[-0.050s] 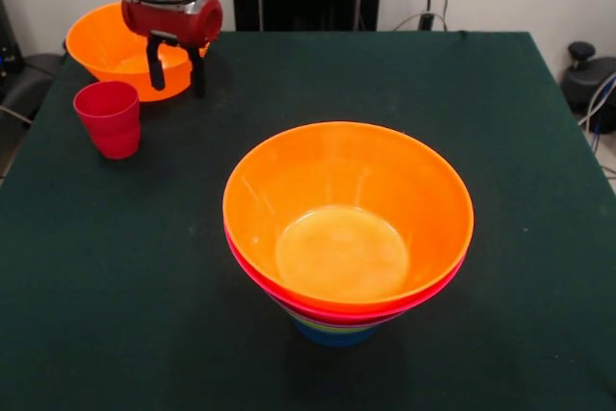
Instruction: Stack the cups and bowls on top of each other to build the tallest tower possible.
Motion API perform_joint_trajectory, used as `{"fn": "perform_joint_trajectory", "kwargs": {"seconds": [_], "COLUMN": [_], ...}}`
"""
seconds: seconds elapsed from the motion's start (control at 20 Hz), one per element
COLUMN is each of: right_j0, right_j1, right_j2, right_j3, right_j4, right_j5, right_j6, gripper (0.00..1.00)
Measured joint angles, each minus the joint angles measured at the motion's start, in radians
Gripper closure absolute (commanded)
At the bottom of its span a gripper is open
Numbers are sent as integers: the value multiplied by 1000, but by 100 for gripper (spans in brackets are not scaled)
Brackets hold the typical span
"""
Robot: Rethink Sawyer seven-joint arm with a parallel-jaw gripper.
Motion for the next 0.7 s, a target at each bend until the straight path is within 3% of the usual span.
{"fn": "perform_joint_trajectory", "kwargs": {"seconds": [0.45,0.7], "right_j0": [-57,-62], "right_j1": [-70,-70], "right_j2": [28,28], "right_j3": [1,0], "right_j4": [-40,-64], "right_j5": [16,24], "right_j6": [0,0], "gripper": [0,0]}}
